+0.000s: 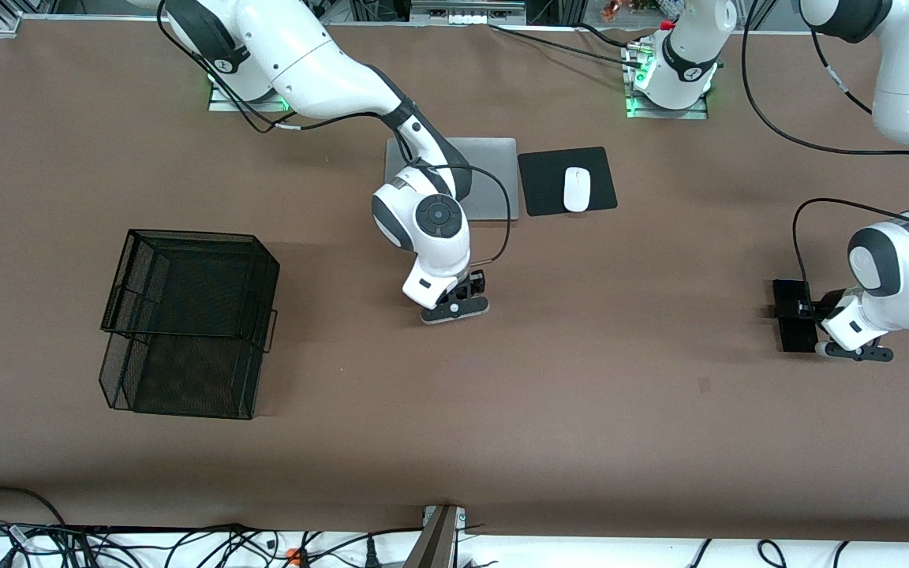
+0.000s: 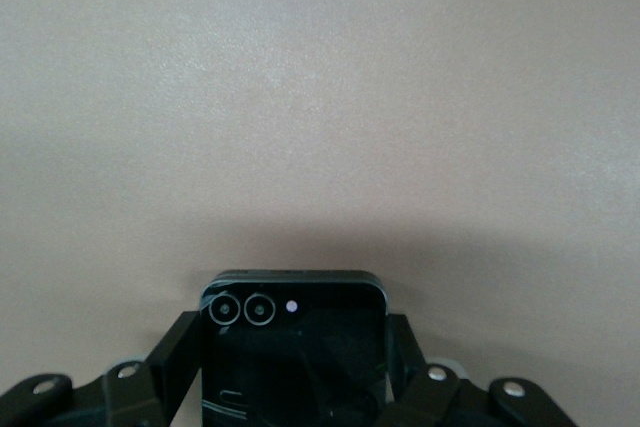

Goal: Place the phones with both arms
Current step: 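Drop the flip phone in the basket while the left gripper moves the black phone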

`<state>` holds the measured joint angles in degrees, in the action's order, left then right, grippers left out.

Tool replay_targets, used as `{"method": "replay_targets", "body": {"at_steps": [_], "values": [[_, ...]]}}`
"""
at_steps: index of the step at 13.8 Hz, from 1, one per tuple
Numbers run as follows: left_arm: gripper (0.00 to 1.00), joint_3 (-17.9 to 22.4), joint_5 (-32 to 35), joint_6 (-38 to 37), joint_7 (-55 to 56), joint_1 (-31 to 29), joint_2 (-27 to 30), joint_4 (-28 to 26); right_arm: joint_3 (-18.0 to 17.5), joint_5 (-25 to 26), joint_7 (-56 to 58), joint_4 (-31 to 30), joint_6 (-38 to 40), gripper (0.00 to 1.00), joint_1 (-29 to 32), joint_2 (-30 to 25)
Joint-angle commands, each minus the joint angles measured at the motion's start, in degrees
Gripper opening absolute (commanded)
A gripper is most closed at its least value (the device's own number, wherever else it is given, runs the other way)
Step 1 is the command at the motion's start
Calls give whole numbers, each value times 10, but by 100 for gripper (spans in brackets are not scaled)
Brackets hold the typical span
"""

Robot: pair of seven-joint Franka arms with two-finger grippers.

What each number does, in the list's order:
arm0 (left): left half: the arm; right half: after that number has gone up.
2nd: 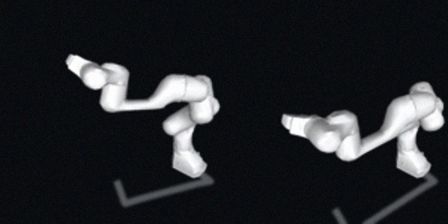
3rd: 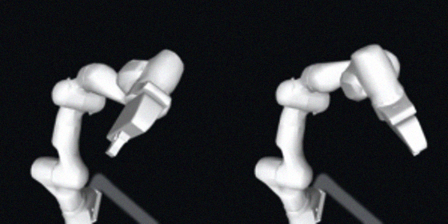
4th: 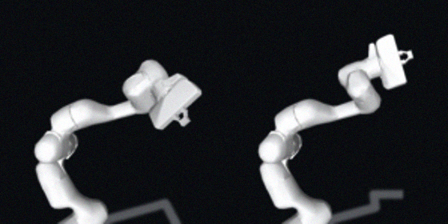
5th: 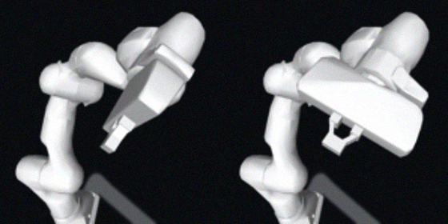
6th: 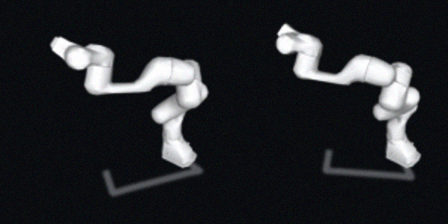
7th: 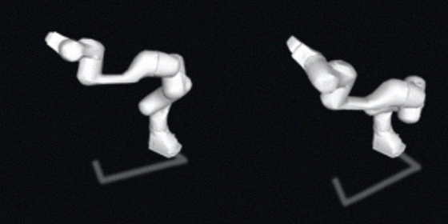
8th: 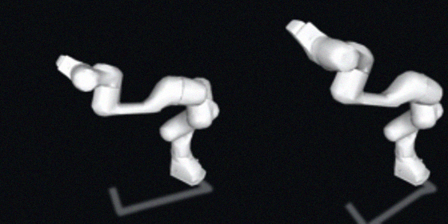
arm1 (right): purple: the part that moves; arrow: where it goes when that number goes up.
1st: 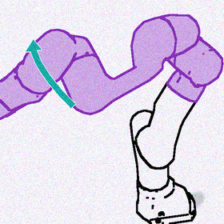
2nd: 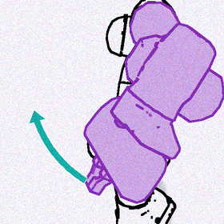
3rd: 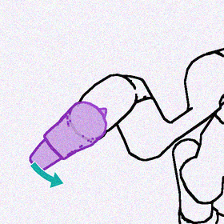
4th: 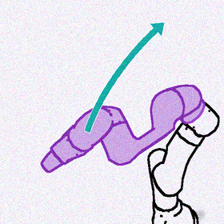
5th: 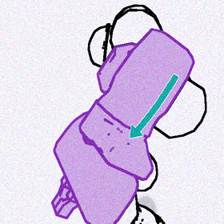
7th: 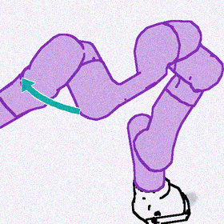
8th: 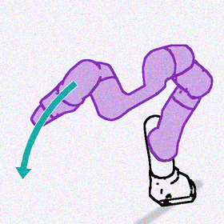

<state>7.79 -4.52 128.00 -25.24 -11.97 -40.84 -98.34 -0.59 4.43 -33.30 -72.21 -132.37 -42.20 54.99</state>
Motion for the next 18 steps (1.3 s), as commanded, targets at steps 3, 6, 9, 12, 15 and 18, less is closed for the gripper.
{"method": "replay_targets", "body": {"at_steps": [3, 6, 9, 12, 15, 18], "values": [[36, -2, 8, 4, -5, 0, 2, 0, 0, -5, 10, -1, 16, 0, 10, -31], [33, -7, 3, -70, 6, 10, 25, 17, 2, -17, 11, 1, 131, 0, 19, -100], [33, -16, 7, -234, 56, 54, 44, 102, 4, -30, 30, -3, 236, 0, 54, -178], [33, -17, 0, -303, 145, 126, 44, 160, 15, -30, 76, -31, 349, 0, 113, -251], [41, -31, -14, -303, 193, 222, 43, 160, 75, -30, 158, -178, 326, 0, 137, -364], [37, -45, -114, -277, 225, 293, 23, 162, 171, -31, 269, -298, 266, 0, 137, -436]]}}
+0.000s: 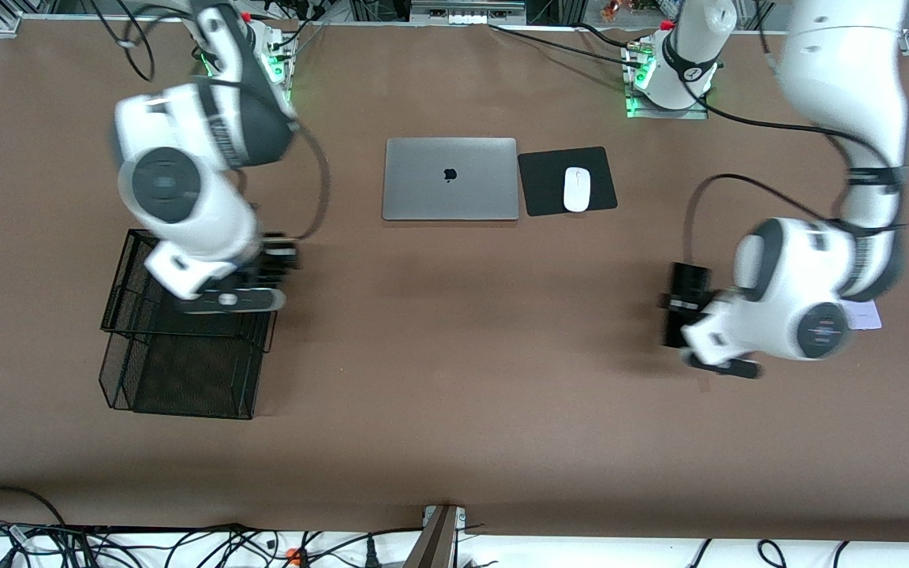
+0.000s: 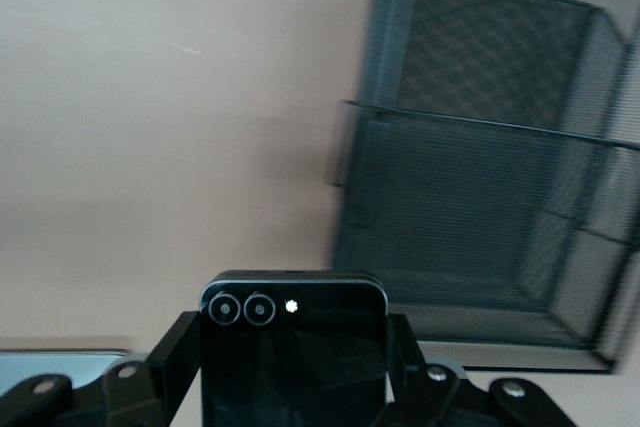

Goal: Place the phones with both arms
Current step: 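Drop the flip phone in the basket while the left gripper moves the black phone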

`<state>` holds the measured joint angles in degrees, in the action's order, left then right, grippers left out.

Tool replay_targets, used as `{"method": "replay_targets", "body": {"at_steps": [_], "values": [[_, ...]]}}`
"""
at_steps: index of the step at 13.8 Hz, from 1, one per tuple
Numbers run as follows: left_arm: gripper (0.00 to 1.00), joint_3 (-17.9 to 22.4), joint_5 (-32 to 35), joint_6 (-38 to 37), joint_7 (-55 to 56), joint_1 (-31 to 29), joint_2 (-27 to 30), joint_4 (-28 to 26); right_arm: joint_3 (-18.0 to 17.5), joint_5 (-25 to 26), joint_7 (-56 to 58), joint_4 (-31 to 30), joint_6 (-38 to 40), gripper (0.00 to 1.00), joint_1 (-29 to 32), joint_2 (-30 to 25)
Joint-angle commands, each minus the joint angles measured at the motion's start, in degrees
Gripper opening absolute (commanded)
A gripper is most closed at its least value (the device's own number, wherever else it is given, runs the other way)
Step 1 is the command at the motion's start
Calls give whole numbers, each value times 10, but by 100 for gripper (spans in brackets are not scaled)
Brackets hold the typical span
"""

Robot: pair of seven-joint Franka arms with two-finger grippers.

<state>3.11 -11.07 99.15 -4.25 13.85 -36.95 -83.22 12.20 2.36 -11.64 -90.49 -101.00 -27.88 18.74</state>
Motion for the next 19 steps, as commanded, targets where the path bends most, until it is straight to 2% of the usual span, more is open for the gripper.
{"method": "replay_targets", "body": {"at_steps": [1, 3, 4, 6, 8, 9, 10, 11, 12, 13, 14, 16, 18, 19], "values": [[34, 2, -59, 55, 46, 66, -23, 10, 74, -14, 84, -141, -69, 0, -6, -80], [34, 1, -62, 165, 131, 138, -53, 9, 124, -22, 136, -167, -113, 0, -4, -70], [35, 1, -75, 217, 183, 177, -68, 9, 136, -31, 161, -173, -135, 0, 3, -52], [38, 1, -114, 314, 278, 227, -100, 8, 138, -60, 176, -173, -155, 0, 36, -18], [43, 1, -119, 371, 338, 271, -116, 7, 138, -75, 187, -172, -169, 0, 41, 7], [77, 2, -118, 376, 362, 281, -116, 1, 138, -75, 189, -171, -176, 0, 49, 16], [100, 2, -115, 371, 363, 281, -112, -2, 138, -76, 189, -170, -179, 0, 62, 26], [100, 5, -110, 351, 362, 275, -102, -4, 137, -77, 189, -167, -179, 0, 65, 31], [100, 15, -99, 291, 362, 275, -86, -4, 137, -88, 188, -166, -178, 50, 67, 31], [100, 44, -65, 237, 361, 275, -68, 2, 137, -91, 188, -160, -175, 100, 67, 32], [100, 67, -34, 198, 361, 275, -39, 3, 137, -91, 189, -153, -171, 100, 66, 32], [100, 108, -18, 131, 363, 261, 6, 4, 136, -90, 188, -135, -159, 100, 59, 28], [100, 158, -15, 77, 349, 233, 36, 3, 133, -85, 182, -81, -85, 100, 52, 25], [100, 172, -15, 22, 326, 213, 49, 0, 132, -85, 175, -45, -43, 100, 46, 29]]}}
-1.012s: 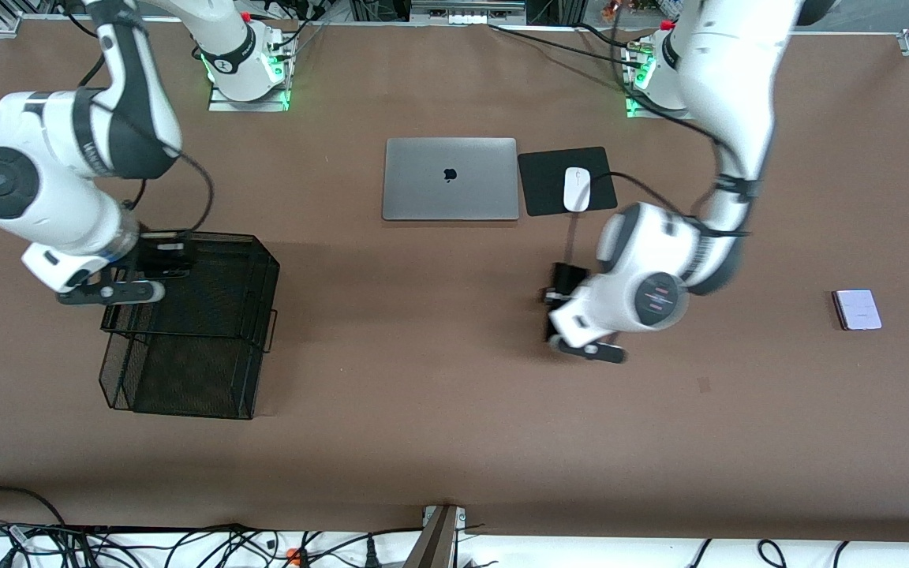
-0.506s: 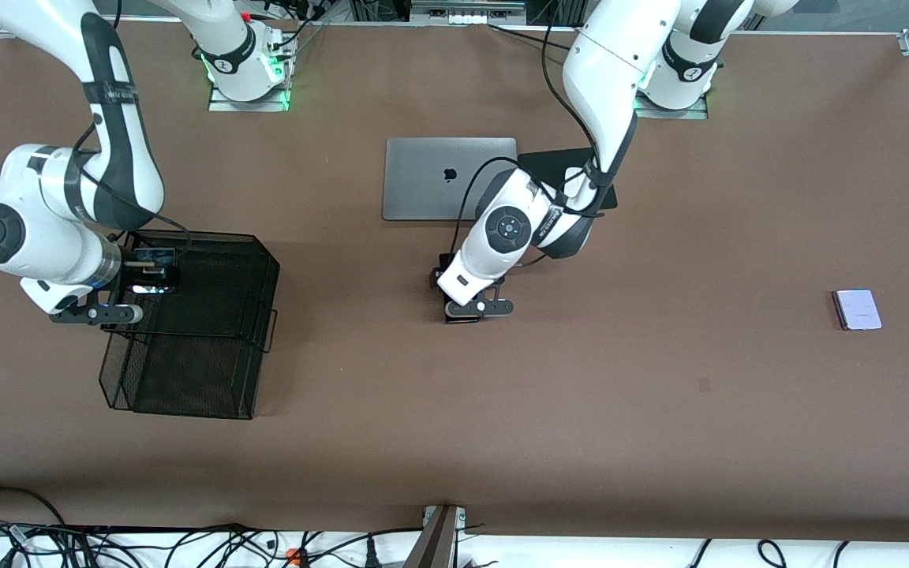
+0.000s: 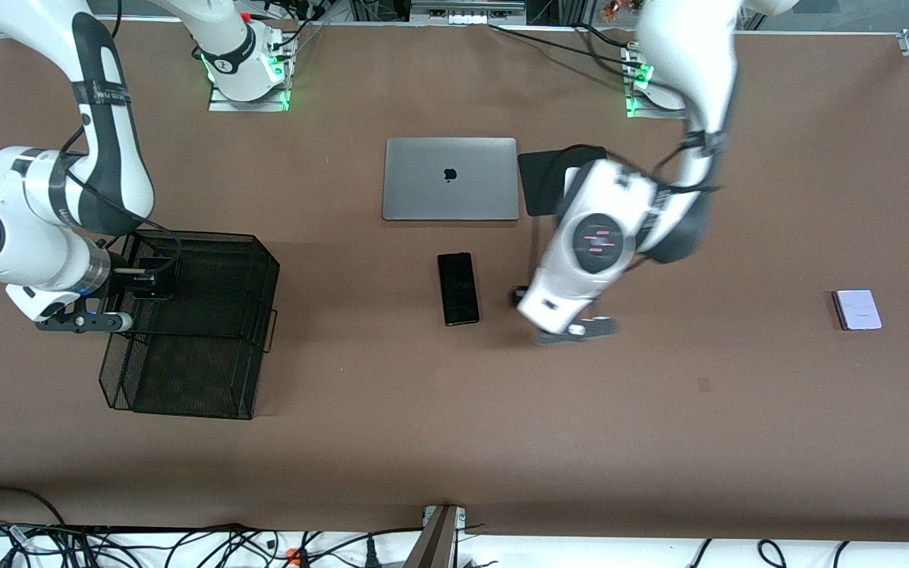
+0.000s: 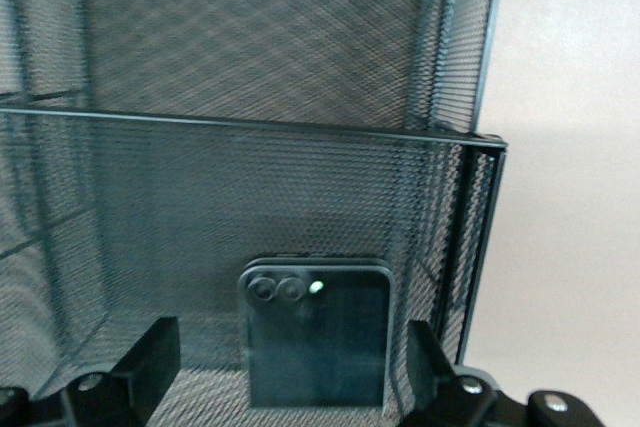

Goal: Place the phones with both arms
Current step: 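Grasp the black phone with the right gripper while the left gripper grasps the white phone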

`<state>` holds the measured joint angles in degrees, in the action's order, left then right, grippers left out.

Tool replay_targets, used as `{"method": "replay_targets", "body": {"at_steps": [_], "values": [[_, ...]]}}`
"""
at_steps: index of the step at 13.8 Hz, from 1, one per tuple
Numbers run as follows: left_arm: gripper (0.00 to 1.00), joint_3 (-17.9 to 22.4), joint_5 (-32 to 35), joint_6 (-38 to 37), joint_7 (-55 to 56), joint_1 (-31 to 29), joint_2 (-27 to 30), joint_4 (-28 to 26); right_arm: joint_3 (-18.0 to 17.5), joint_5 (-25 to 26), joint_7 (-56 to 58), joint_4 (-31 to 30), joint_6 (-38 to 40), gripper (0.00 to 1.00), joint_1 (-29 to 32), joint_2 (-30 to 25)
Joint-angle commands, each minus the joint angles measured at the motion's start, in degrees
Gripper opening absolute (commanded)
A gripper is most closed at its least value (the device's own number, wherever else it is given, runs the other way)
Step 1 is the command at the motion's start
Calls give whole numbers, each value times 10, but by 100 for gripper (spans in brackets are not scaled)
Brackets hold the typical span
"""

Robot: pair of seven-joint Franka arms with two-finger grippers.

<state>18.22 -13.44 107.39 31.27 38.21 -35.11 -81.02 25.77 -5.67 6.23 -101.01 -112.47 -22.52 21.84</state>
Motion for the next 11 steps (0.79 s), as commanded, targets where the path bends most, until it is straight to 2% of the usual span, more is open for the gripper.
{"method": "replay_targets", "body": {"at_steps": [1, 4, 5, 8, 11], "values": [[100, 36, 17, -88, -46, -51, 33, -20, -5, -4, -24, 86, 105, 100, -21, -1], [100, 49, 117, -91, -153, -119, 36, -30, -4, -9, -141, 111, 119, 100, -114, 0], [100, 48, 122, -88, -205, -151, 31, -31, -5, -12, -180, 111, 115, 100, -143, 5], [100, 47, 124, -62, -355, -247, 17, -33, -53, -36, -275, 142, 63, 100, -214, 62], [100, 44, 112, -6, -493, -348, 3, -61, -116, -40, -348, 243, 17, 100, -252, 162]]}}
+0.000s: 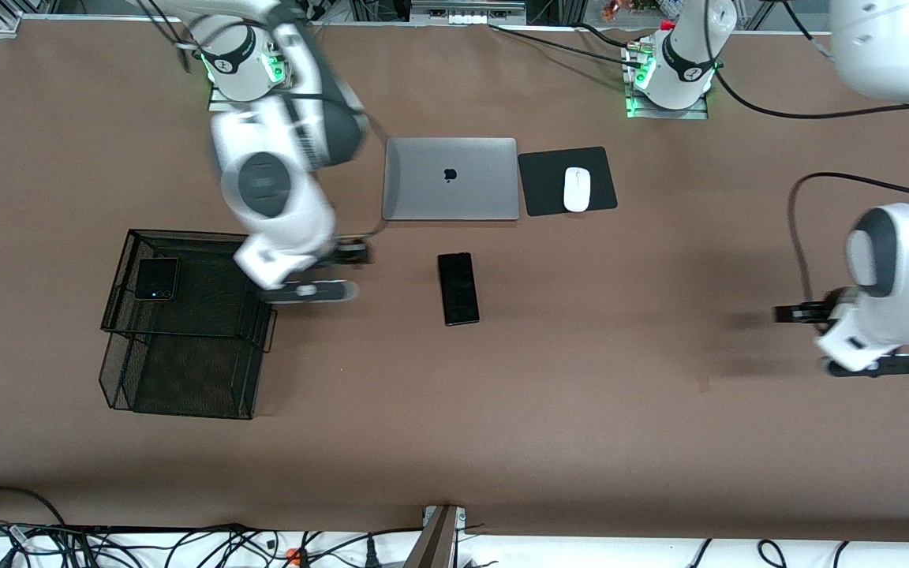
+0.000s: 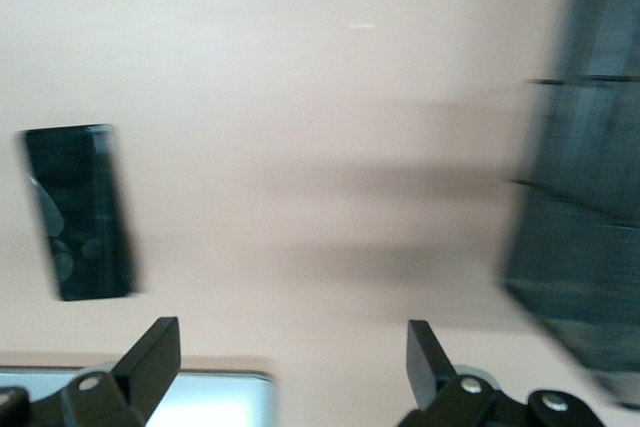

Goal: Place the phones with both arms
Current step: 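Grasp the black phone with the right gripper while the left gripper grasps the white phone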

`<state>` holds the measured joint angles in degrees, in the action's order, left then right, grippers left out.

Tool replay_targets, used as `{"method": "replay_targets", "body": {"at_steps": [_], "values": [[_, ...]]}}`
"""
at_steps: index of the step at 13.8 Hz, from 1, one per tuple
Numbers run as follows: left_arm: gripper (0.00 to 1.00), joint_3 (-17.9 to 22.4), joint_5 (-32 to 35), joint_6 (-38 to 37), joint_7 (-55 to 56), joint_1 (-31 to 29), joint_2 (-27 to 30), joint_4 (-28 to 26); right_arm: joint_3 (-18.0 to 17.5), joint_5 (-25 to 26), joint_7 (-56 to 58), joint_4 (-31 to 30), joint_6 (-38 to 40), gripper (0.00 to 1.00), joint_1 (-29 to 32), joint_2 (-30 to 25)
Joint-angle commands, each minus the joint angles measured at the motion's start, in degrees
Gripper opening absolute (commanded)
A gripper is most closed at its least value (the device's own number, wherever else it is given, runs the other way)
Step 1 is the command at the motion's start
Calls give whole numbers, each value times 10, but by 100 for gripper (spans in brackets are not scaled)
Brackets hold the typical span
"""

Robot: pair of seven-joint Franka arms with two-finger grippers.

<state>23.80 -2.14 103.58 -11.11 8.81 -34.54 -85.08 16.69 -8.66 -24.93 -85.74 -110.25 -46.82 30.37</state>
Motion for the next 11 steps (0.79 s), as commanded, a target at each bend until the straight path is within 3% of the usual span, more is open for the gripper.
{"method": "replay_targets", "body": {"at_steps": [1, 5, 11], "values": [[100, -19, -1, 56, -106, -85, -14, -21, -42, -10, -55, 121, -21, 100, -17, 106], [100, -25, -17, 116, -195, -176, -45, -20, -73, -9, -64, 138, -111, 100, -31, 167], [100, -82, -89, 233, -297, -253, -97, -20, -75, -6, -61, 131, -180, 100, -44, 234]]}}
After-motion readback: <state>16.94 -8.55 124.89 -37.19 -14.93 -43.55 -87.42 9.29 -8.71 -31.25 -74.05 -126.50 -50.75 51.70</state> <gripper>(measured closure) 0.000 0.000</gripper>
